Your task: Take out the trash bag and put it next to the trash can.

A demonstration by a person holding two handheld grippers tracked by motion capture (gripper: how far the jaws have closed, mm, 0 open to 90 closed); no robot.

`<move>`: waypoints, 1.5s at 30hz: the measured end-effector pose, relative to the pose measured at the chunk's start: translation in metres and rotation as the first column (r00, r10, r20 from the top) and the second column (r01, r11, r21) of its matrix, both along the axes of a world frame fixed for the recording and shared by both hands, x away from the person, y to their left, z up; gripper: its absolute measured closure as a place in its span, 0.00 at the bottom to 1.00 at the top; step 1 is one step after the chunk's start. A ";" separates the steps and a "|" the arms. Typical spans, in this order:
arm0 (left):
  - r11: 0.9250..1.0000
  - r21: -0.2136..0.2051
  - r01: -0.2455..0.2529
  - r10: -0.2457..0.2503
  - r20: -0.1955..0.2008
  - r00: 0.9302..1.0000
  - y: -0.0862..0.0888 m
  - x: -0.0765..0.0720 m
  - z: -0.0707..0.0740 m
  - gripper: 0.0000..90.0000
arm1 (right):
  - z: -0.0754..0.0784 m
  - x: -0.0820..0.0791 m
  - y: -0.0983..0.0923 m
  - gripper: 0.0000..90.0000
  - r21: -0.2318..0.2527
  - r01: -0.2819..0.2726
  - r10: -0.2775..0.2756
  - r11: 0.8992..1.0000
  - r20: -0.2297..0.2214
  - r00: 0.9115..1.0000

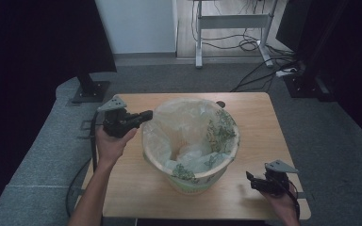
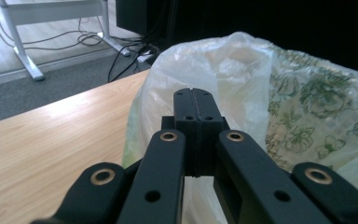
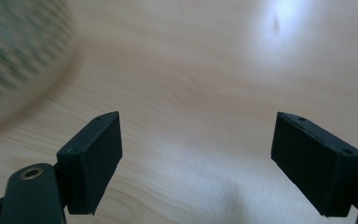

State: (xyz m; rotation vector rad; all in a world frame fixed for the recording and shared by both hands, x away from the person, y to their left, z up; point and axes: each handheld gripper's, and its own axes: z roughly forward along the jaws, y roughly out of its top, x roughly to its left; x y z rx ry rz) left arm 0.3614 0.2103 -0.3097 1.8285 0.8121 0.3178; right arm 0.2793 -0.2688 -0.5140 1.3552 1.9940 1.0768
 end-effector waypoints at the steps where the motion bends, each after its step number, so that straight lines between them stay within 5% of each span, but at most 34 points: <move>1: 1.000 -0.007 0.006 -0.006 -0.001 1.000 0.000 0.001 0.001 1.00 | 0.010 -0.004 -0.001 0.19 0.023 -0.020 0.019 1.000 0.025 1.000; 5: 0.999 -0.038 0.027 -0.027 -0.002 1.000 -0.003 0.003 0.005 1.00 | 0.058 -0.023 0.001 0.20 0.108 -0.140 0.126 0.984 0.126 0.984; 8: 0.998 -0.040 0.039 -0.039 0.001 0.999 -0.007 0.003 0.008 1.00 | 0.101 -0.036 0.011 0.19 0.119 -0.246 0.220 0.962 0.197 0.955; 13: 0.998 -0.043 0.045 -0.044 0.008 0.999 -0.010 0.000 0.012 1.00 | 0.161 -0.052 0.037 0.18 0.125 -0.438 0.397 0.890 0.260 0.880; 17: 0.997 -0.055 0.045 -0.045 0.003 0.999 -0.009 0.000 0.016 1.00 | 0.189 -0.051 0.062 0.19 0.127 -0.552 0.506 0.824 0.273 0.818; 20: 0.997 -0.064 0.045 -0.045 0.002 0.999 -0.008 0.000 0.019 1.00 | 0.198 -0.042 0.080 0.19 0.131 -0.600 0.560 0.789 0.249 0.790; 24: 0.997 -0.066 0.045 -0.045 0.005 0.999 -0.007 -0.001 0.021 1.00 | 0.199 -0.031 0.098 0.19 0.145 -0.633 0.599 0.760 0.223 0.769; 33: 0.996 -0.077 0.050 -0.050 0.003 0.999 -0.004 -0.001 0.023 1.00 | 0.190 -0.027 0.123 0.19 0.158 -0.667 0.635 0.729 0.209 0.744; 35: 0.996 -0.078 0.053 -0.053 0.005 0.999 -0.005 -0.003 0.024 1.00 | 0.187 -0.028 0.128 0.21 0.169 -0.683 0.654 0.711 0.200 0.730; 40: 0.995 -0.080 0.051 -0.051 0.004 0.999 -0.005 -0.004 0.025 1.00 | 0.183 -0.033 0.131 0.43 0.102 -0.690 0.664 0.716 0.204 0.719; 45: 0.995 -0.082 0.054 -0.054 0.002 0.999 -0.005 -0.004 0.025 1.00 | 0.182 -0.032 0.127 0.66 0.132 -0.719 0.696 0.682 0.184 0.694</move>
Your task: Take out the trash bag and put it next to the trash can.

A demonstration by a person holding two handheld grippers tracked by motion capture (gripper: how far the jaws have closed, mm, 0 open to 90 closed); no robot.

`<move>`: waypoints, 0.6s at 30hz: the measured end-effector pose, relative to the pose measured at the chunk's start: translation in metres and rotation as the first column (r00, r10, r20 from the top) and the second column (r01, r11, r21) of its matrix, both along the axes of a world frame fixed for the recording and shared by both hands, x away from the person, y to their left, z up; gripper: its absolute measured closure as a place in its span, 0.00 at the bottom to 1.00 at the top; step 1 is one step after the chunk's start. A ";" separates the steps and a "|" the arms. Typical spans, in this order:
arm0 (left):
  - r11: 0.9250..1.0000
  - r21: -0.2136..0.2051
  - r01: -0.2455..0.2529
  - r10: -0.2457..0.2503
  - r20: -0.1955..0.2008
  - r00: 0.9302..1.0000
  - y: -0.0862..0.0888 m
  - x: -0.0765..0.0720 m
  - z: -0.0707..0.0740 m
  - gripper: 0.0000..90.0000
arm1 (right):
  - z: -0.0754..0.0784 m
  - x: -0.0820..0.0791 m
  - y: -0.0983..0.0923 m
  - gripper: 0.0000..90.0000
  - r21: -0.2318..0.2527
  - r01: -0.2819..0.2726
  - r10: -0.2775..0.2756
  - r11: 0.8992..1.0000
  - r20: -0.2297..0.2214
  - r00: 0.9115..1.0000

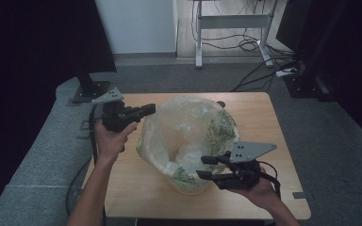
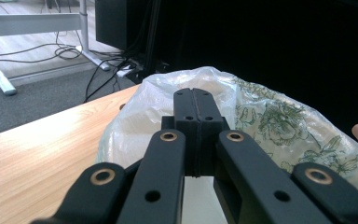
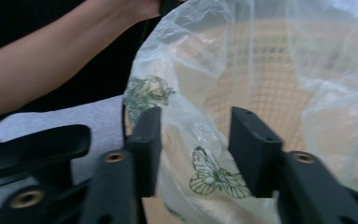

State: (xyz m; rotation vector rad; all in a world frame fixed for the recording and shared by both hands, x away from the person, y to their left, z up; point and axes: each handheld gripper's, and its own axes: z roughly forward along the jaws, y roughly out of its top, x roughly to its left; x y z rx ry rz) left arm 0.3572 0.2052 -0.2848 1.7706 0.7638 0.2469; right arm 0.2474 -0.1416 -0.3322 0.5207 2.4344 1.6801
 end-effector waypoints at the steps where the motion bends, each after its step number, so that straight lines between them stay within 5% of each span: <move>1: 1.000 0.000 -0.001 0.001 0.000 1.000 0.000 0.000 0.000 1.00 | 0.000 0.001 -0.001 0.70 0.007 -0.008 0.008 1.000 -0.011 1.000; 7: 1.000 0.000 -0.003 0.003 -0.004 1.000 0.000 0.001 -0.002 1.00 | -0.001 0.002 -0.005 0.97 0.024 -0.016 0.017 1.000 -0.039 0.999; 18: 1.000 -0.002 -0.005 0.005 -0.006 1.000 0.002 0.000 -0.004 1.00 | 0.021 0.005 -0.008 0.99 0.110 0.003 -0.002 0.994 -0.007 1.000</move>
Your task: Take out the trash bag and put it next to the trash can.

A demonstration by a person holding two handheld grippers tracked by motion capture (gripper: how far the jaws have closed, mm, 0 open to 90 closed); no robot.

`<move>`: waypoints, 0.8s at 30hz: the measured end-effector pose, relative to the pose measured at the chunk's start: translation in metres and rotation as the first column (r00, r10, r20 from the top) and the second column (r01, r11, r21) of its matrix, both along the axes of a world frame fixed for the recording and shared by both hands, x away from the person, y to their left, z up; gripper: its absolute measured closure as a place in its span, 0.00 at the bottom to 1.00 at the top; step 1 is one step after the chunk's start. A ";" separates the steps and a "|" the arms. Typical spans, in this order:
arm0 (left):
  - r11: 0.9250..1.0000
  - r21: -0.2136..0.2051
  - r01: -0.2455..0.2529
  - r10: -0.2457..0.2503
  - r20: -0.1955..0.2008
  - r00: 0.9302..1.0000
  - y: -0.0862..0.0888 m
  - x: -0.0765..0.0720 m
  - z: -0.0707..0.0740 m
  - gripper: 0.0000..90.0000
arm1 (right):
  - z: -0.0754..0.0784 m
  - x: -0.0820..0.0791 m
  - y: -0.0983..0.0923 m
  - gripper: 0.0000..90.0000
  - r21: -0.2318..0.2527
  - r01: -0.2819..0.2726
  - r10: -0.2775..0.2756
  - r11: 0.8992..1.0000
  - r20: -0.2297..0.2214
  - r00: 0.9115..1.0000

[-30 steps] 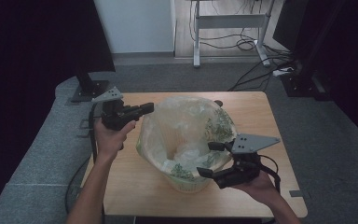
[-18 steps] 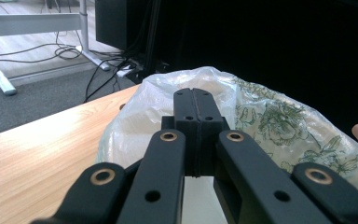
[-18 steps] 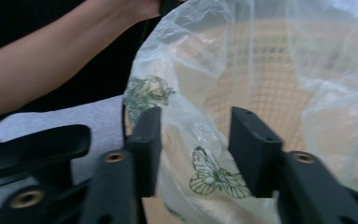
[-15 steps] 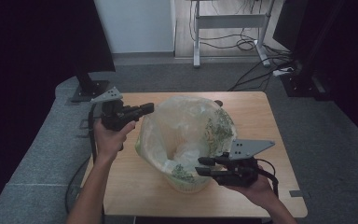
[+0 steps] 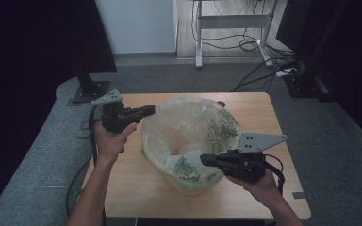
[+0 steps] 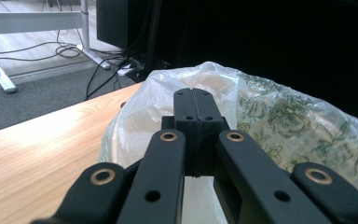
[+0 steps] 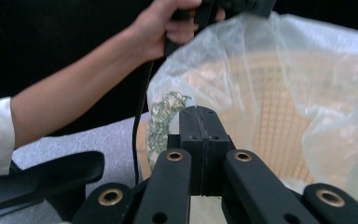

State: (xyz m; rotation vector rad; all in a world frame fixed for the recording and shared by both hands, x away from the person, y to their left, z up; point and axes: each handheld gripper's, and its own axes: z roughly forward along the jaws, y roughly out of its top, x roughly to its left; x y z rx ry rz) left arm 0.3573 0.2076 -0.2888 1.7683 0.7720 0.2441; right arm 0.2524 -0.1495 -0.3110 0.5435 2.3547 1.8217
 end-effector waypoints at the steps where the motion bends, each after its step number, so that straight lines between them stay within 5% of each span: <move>1: 1.000 -0.001 0.000 0.000 -0.001 1.000 0.000 0.000 0.000 1.00 | 0.003 0.000 0.000 0.99 0.002 0.006 -0.006 1.000 0.009 1.000; 8: 1.000 -0.007 0.002 -0.002 -0.003 1.000 0.000 0.000 -0.002 1.00 | 0.021 0.008 0.003 0.99 0.036 0.026 -0.027 0.999 0.026 0.999; 21: 1.000 -0.011 0.007 -0.007 -0.010 1.000 -0.001 0.000 -0.007 1.00 | 0.022 0.018 0.004 0.97 0.047 0.029 -0.031 0.998 0.042 0.999; 24: 1.000 -0.014 0.008 -0.008 -0.010 1.000 0.000 0.000 -0.007 1.00 | 0.018 0.015 -0.004 0.63 0.062 0.022 -0.025 0.998 0.050 0.998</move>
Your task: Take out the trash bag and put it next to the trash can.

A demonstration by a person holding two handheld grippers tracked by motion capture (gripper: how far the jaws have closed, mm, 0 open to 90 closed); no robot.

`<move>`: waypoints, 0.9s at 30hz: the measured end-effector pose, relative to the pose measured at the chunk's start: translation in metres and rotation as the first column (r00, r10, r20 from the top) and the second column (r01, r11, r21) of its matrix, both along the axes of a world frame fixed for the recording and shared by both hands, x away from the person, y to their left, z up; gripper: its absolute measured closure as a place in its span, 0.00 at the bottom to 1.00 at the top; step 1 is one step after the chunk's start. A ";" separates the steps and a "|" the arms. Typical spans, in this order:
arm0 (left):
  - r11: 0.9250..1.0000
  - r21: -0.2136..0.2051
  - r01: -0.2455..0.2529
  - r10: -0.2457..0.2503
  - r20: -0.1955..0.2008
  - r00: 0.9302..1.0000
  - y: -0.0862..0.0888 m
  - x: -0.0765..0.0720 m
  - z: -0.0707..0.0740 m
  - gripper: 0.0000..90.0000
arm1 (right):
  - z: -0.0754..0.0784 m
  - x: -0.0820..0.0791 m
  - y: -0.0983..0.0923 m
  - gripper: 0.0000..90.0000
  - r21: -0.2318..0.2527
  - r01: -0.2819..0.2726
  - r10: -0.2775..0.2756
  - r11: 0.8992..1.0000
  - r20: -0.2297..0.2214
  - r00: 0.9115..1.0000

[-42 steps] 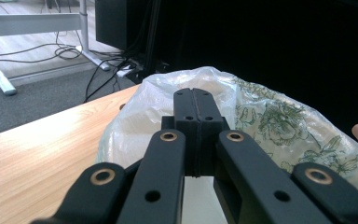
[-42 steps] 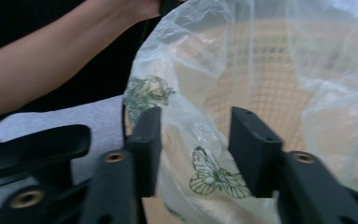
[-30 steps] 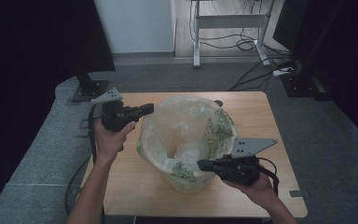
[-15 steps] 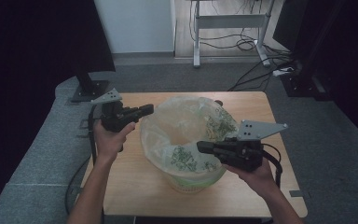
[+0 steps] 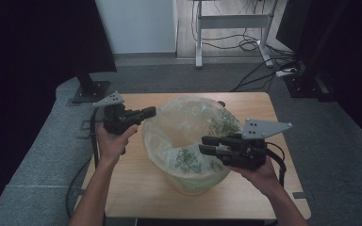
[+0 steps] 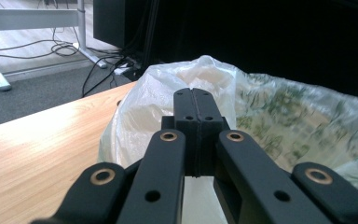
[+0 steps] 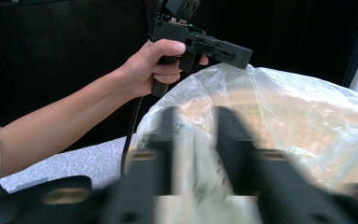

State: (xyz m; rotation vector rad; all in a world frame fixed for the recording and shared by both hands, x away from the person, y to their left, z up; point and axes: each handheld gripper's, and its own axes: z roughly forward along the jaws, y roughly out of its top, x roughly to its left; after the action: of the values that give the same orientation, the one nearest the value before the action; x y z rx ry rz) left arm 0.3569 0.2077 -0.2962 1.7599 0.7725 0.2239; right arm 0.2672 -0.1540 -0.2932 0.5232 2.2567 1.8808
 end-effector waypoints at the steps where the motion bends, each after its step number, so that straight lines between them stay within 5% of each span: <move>1: 1.000 -0.001 0.000 0.000 0.001 1.000 0.001 0.000 0.000 1.00 | -0.001 -0.002 -0.005 0.57 0.003 0.014 -0.014 1.000 0.008 1.000; 4: 1.000 -0.003 -0.001 0.001 0.002 1.000 0.003 -0.001 0.000 1.00 | -0.008 -0.009 -0.024 0.37 -0.025 0.051 -0.051 0.998 0.021 0.998; 13: 1.000 -0.009 0.000 0.000 -0.001 1.000 0.004 -0.003 -0.001 1.00 | -0.042 -0.013 -0.052 0.28 -0.068 0.039 -0.036 0.997 0.037 0.999; 22: 1.000 -0.010 -0.002 0.002 -0.001 1.000 0.007 -0.003 -0.001 1.00 | -0.046 -0.006 -0.052 0.93 -0.094 0.065 -0.063 0.993 0.019 0.998; 27: 1.000 -0.014 -0.004 0.004 -0.001 1.000 0.008 -0.003 -0.001 1.00 | -0.033 -0.004 -0.056 0.99 -0.030 0.113 -0.112 0.993 0.045 0.993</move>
State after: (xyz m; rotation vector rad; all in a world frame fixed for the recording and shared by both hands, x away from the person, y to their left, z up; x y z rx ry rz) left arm 0.3539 0.2157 -0.2970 1.7458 0.7765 0.2193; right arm 0.2629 -0.2096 -0.3263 0.5855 2.1786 1.7811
